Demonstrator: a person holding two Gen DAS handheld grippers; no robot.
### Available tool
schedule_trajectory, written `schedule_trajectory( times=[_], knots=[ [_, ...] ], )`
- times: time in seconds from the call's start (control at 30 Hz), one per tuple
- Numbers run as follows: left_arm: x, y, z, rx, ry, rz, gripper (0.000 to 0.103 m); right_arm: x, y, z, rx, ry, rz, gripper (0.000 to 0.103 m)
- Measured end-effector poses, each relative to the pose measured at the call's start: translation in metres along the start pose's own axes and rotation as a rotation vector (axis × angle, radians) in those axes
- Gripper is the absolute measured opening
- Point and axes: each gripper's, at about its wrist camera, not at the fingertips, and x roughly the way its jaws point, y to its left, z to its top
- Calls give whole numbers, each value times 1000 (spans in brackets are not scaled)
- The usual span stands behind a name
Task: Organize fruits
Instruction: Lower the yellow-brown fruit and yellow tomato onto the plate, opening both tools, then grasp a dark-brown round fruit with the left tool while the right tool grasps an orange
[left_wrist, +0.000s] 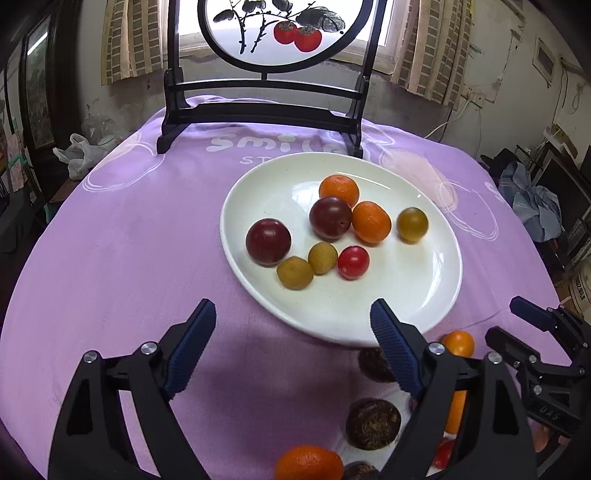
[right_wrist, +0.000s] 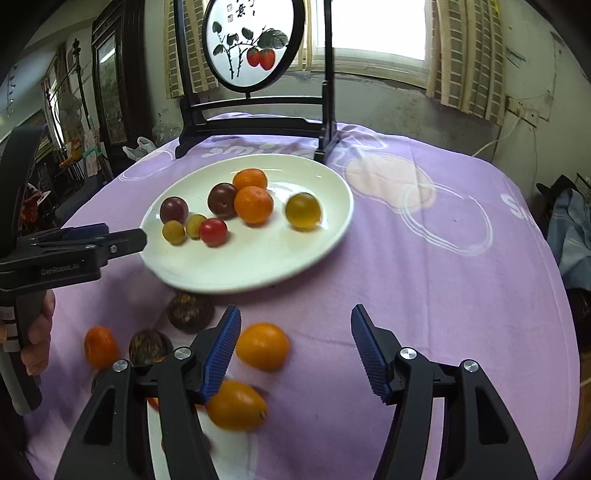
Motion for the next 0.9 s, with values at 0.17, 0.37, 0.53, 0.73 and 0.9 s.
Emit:
schedule_trajectory(
  times=[0.17, 0.37, 0.53, 0.73, 0.9],
  knots=[
    [-13, 0, -20, 15, 3, 7, 89, -21, -7, -24, 19, -12, 13, 65],
    [-23, 9, -42, -20, 4, 10, 90, -34, -2, -48, 22, -18, 44, 65],
    [-24, 19, -55, -35, 1, 37, 91, -41, 20, -52, -25, -30, 81, 65],
    [-25, 27, -59, -16, -14, 63, 91, -27, 46, -43, -44, -5, 142, 65],
    [-24, 27, -62, 11, -6, 64, 91, -6, 65, -35, -89, 34, 107, 45]
  ],
)
